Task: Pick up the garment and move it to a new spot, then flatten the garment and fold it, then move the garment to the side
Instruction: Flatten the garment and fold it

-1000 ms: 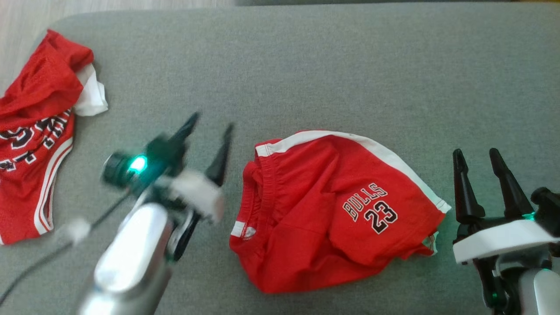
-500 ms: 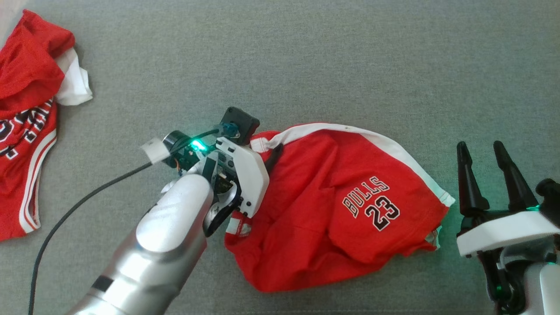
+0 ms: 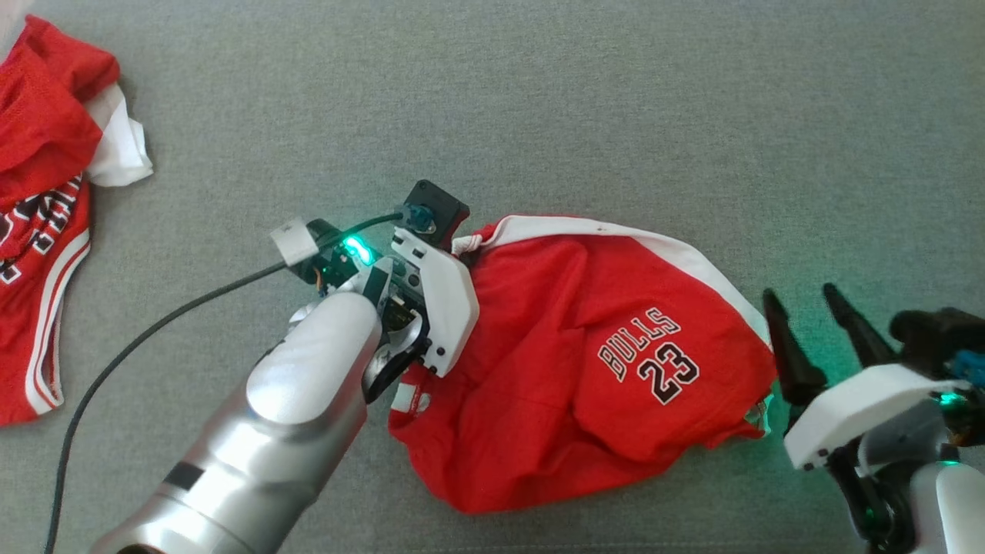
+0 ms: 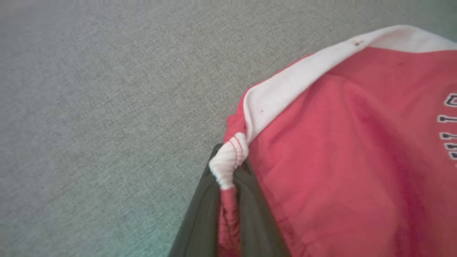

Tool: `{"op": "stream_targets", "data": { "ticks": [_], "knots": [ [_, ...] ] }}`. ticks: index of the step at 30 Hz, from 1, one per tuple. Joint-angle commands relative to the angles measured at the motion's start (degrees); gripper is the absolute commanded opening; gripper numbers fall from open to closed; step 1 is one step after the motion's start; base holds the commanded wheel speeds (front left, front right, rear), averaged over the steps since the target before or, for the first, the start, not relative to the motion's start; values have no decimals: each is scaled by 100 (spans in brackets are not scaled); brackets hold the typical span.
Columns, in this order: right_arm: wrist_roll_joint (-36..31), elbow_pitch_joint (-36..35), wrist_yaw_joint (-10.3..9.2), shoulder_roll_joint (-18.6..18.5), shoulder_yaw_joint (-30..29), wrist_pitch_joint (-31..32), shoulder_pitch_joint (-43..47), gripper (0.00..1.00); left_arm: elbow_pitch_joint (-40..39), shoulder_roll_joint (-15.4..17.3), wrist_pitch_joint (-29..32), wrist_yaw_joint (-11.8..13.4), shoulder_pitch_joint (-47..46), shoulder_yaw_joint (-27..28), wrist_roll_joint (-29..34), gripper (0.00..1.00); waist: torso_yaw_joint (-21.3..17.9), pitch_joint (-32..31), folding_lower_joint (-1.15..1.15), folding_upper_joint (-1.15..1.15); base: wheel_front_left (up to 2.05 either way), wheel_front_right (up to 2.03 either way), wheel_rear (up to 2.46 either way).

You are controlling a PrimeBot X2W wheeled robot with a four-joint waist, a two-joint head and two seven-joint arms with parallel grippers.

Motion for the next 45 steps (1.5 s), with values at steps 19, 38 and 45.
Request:
{"op": "stream_targets", "data": {
  "ticks": [19, 38, 45],
  "knots": [
    [335, 670, -4, -273, 482, 1429, -142, 95, -414, 445, -556, -22, -240, 276, -185, 0, 33, -18, 0, 0, 0, 0, 0],
    [99, -1003, -4, -912, -213, 333, -1309, 0, -2586, 1243, -1354, 506, -147, 1027, -199, 0, 96, -594, 0, 0, 0, 0, 0],
    [-29, -2159, -4, -1332, -588, 469, -2176, 0, -3904, 1581, -1250, 839, -503, 1472, -70, 0, 194, -868, 0, 0, 0, 0, 0]
  ]
}}
